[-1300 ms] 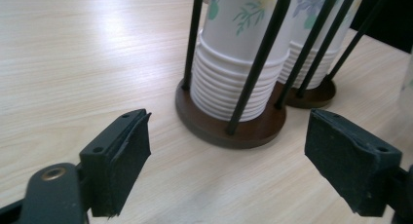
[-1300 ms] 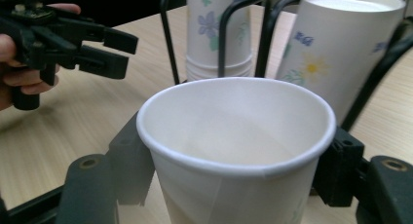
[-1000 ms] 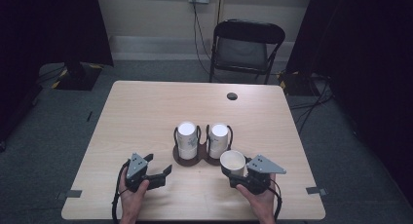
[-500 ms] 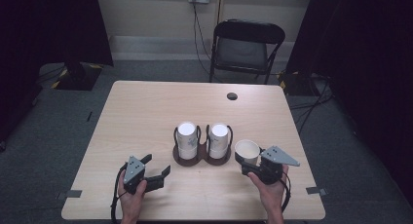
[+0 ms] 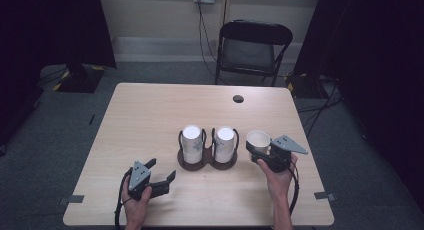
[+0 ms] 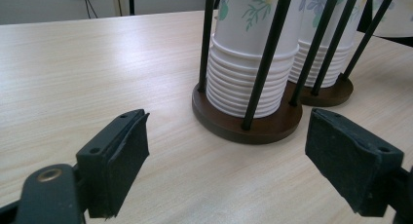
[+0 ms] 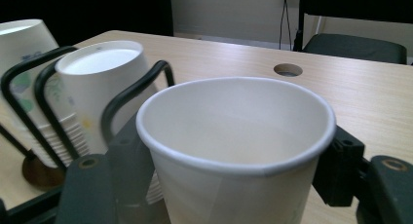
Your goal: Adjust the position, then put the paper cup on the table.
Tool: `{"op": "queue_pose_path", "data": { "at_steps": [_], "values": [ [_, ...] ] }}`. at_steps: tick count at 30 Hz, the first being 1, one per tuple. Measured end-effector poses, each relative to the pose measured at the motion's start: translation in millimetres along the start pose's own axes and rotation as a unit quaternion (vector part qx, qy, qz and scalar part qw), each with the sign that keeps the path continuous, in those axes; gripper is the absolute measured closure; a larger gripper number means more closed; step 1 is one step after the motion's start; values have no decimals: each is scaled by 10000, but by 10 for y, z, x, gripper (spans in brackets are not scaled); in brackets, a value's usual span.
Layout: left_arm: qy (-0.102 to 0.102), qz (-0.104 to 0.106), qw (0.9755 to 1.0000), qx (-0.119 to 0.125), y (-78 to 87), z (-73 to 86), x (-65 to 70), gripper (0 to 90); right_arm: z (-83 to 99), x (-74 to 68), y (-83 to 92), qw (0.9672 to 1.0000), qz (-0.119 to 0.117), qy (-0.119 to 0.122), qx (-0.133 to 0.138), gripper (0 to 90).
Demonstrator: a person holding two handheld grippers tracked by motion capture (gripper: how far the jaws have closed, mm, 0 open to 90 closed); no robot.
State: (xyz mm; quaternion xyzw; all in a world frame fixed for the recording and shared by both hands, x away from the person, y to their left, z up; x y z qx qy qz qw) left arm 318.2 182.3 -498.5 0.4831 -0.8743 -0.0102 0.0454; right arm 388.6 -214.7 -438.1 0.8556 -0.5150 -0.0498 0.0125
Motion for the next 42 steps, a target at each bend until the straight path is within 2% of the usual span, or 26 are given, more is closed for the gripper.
{"op": "queue_pose_path", "data": {
  "at_steps": [7, 15, 24, 27, 32, 37, 39, 42],
  "values": [
    [86, -37, 10000, 28, 6, 0, -13, 156, 19, 124, -163, 9999, 121, -61, 32, 292],
    [86, -45, 9999, 34, 7, 0, -13, 158, 150, 258, -328, 9993, 304, -221, -7, 289],
    [89, -52, 9999, 41, 8, 1, -12, 159, 277, 334, -477, 9987, 467, -188, -35, 277],
    [100, -50, 9999, 43, 8, 0, -15, 159, 312, 374, -518, 9981, 540, -303, 16, 274],
    [102, -40, 9999, 53, 12, 0, -22, 159, 376, 396, -559, 9979, 601, -207, -86, 268],
    [115, -32, 9999, 54, 16, 0, -27, 159, 417, 377, -590, 9983, 532, -154, -166, 265],
    [118, -22, 9999, 63, 16, 0, -28, 159, 440, 360, -598, 9982, 551, -55, -217, 261],
    [151, -39, 9999, 69, 14, 1, -32, 159, 448, 343, -589, 9983, 528, -65, -256, 265]
  ]
}}
Point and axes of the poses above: each handheld gripper's, and its own axes: y roughly backward along the jaws, z roughly out of its underside, x roughly to its right, the point moved 1 cm from there along -y, roughly forward along the jaws, and after that the axes turned 15 degrees about x, right-handed, at the moved point
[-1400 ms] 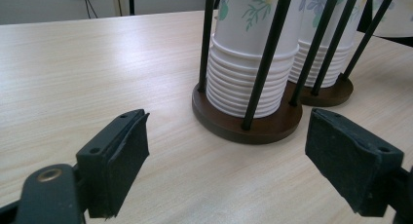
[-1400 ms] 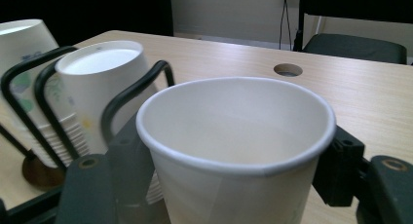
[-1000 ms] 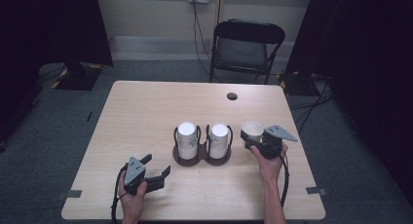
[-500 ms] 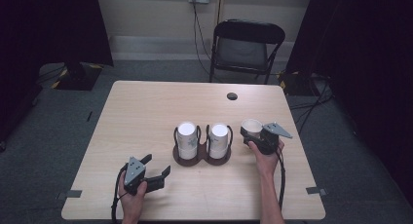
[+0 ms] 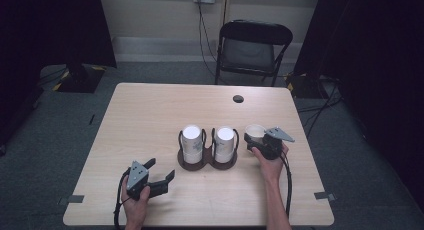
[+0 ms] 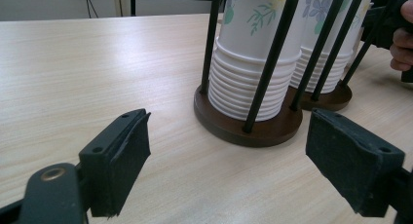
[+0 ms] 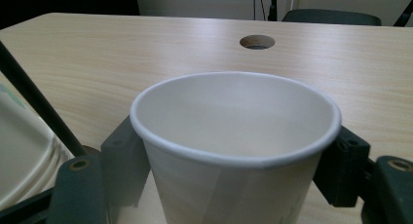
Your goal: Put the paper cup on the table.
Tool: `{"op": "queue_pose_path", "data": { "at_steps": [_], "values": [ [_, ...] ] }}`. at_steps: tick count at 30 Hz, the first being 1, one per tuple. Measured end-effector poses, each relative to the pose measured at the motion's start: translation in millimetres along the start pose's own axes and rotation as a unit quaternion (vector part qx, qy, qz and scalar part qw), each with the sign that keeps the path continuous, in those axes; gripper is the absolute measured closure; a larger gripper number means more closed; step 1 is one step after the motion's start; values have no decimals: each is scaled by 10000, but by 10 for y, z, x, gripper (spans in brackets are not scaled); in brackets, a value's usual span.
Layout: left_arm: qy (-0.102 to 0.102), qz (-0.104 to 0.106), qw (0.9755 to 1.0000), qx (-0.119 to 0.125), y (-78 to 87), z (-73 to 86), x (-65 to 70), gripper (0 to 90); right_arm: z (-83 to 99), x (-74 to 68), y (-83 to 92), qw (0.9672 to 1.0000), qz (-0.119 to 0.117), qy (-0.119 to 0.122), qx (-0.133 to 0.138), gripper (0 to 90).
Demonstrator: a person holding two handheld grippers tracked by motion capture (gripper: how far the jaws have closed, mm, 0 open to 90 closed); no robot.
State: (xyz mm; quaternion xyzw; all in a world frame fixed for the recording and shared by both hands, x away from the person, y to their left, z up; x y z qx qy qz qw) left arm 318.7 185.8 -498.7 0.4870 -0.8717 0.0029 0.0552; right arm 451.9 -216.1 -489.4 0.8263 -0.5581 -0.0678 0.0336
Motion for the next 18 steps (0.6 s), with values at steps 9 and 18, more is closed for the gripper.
{"op": "queue_pose_path", "data": {
  "at_steps": [9, 18],
  "values": [
    [25, -9, 10000, 21, 3, 1, -3, 159, 4, 9, 47, 9999, 43, 141, -87, 266],
    [96, -48, 9999, 6, 0, 0, -14, 159, 30, 25, 24, 9996, 64, 184, -196, 263]
  ]
}}
Point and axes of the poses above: each handheld gripper's, and its own axes: y roughly backward along the jaws, z roughly out of its underside, x roughly to its right, the point moved 1 cm from there along -y, roughly forward along the jaws, and after that the axes turned 15 degrees about x, right-handed, at the moved point
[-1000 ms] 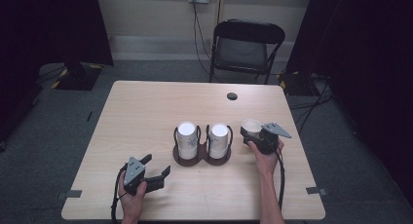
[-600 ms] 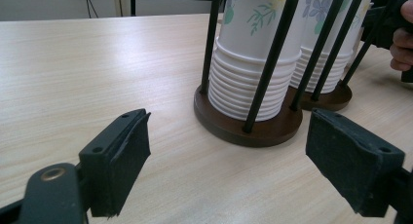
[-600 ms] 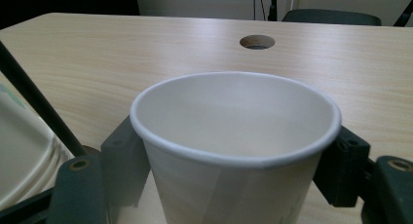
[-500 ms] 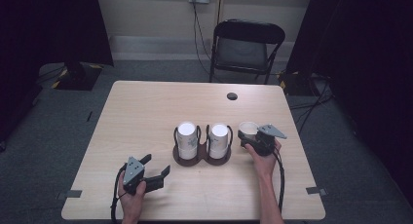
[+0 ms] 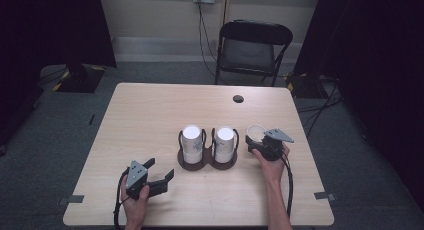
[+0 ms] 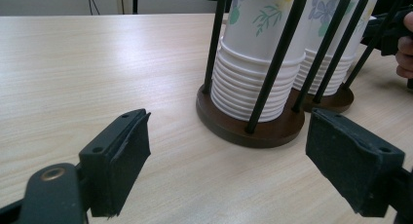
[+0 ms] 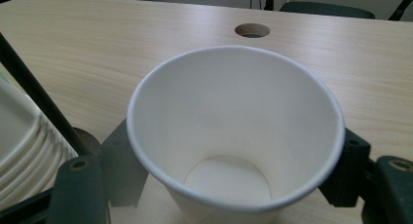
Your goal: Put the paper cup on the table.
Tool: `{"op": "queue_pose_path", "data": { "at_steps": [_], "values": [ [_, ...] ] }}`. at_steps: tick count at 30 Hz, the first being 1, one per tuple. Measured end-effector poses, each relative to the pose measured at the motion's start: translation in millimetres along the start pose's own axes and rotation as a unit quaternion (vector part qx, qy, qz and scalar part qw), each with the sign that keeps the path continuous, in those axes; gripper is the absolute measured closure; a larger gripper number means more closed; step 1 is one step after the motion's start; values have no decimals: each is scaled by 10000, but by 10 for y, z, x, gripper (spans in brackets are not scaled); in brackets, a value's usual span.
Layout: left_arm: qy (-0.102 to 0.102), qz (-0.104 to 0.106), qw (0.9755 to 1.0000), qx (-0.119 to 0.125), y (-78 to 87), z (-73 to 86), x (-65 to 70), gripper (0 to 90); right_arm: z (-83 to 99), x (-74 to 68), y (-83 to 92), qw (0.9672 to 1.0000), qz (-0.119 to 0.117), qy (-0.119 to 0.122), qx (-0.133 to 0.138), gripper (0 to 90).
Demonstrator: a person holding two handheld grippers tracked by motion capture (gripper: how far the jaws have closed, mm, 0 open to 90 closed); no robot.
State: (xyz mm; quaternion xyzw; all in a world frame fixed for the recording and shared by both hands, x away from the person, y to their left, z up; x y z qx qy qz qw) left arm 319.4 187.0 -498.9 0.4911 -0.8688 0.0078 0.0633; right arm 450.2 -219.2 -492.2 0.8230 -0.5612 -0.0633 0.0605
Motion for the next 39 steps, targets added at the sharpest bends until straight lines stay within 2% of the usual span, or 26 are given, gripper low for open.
{"op": "queue_pose_path", "data": {
  "at_steps": [4, 6, 10, 13, 21, 29, 34, 39],
  "values": [
    [24, -19, 10000, -17, -4, 0, -4, 159, 2, 27, -16, 9999, 22, -101, -98, 251],
    [36, -26, 10000, -17, -5, 0, -4, 159, 25, 38, -21, 9996, -2, -172, -231, 193],
    [-74, -37, 9999, -62, -11, -1, 10, 158, 44, 45, -18, 9988, -25, -354, -329, 132],
    [-126, -44, 9999, -58, -9, -1, 19, 158, 53, 49, -5, 9982, -1, -457, -393, 134],
    [-125, -58, 9999, -82, -16, -1, 23, 158, 24, 42, 89, 9972, -36, -621, -419, 154],
    [-2, -115, 9999, -94, -18, -2, -3, 158, 11, 37, 214, 9957, -44, -852, -375, 144],
    [31, -152, 9998, -104, -19, -2, -9, 158, 21, 5, 292, 9958, -3, -833, -386, 144],
    [33, -154, 9998, -89, -19, -1, -5, 158, 48, -37, 409, 9960, -17, -861, -255, 147]
  ]
}}
Point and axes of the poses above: each handheld gripper's, and its own axes: y roughly backward along the jaws, z roughly out of its underside, x roughly to its right, the point moved 1 cm from there along -y, roughly forward along the jaws, and after that the axes turned 15 degrees about x, right-handed, at the moved point
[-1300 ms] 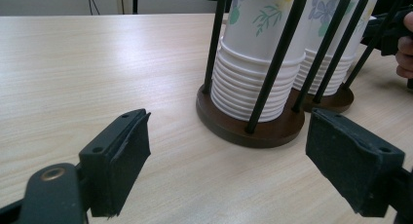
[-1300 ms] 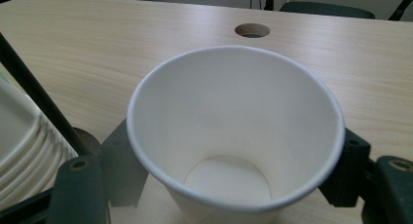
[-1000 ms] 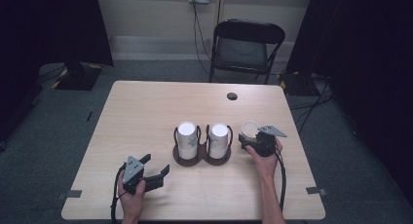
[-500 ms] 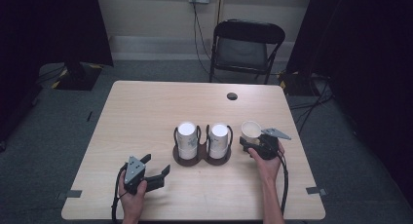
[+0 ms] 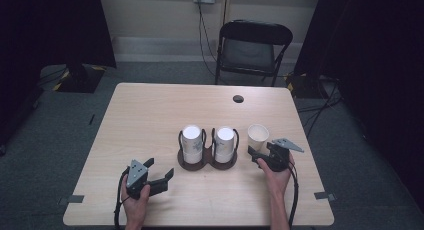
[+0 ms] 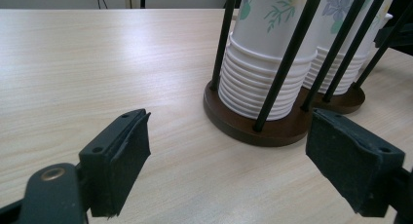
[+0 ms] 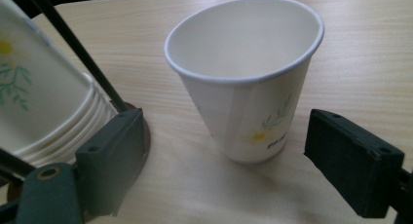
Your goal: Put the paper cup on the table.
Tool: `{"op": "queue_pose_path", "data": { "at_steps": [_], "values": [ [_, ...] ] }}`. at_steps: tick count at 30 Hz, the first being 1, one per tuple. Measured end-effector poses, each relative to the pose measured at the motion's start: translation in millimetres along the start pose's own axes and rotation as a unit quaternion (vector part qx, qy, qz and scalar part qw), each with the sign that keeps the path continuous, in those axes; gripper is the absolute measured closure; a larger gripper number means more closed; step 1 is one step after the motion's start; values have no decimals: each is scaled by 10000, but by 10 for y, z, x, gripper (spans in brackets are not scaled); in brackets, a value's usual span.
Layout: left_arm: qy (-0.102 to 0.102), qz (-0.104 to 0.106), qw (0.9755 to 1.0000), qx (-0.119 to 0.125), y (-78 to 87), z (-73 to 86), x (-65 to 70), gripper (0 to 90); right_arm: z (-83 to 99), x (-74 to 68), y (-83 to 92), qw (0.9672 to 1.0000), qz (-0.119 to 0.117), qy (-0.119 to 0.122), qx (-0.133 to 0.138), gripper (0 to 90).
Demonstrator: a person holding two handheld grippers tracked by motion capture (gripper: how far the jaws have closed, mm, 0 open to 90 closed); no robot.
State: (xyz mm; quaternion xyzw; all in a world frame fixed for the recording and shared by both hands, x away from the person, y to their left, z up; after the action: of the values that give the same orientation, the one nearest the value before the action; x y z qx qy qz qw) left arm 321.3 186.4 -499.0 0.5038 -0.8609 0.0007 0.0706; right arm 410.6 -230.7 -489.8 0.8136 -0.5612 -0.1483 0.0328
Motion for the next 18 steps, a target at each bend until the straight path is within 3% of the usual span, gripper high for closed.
{"op": "queue_pose_path", "data": {
  "at_steps": [9, 18],
  "values": [
    [-22, -4, 10000, 3, 3, 0, 4, 159, 45, -93, 249, 9998, 7, 27, 213, 147],
    [-79, -2, 10000, 20, 6, 1, 17, 157, 114, -246, 443, 9990, -137, 67, 413, 135]
  ]
}}
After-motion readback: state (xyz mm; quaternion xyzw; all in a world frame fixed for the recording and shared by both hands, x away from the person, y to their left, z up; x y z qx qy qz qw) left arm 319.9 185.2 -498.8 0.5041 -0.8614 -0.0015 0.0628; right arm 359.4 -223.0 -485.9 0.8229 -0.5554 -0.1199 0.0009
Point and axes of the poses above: each handheld gripper's, and its own axes: y roughly backward along the jaws, z roughly out of its underside, x roughly to its right, the point moved 1 cm from there along -y, roughly forward along the jaws, and after that the axes turned 15 degrees about x, right-handed, at the moved point
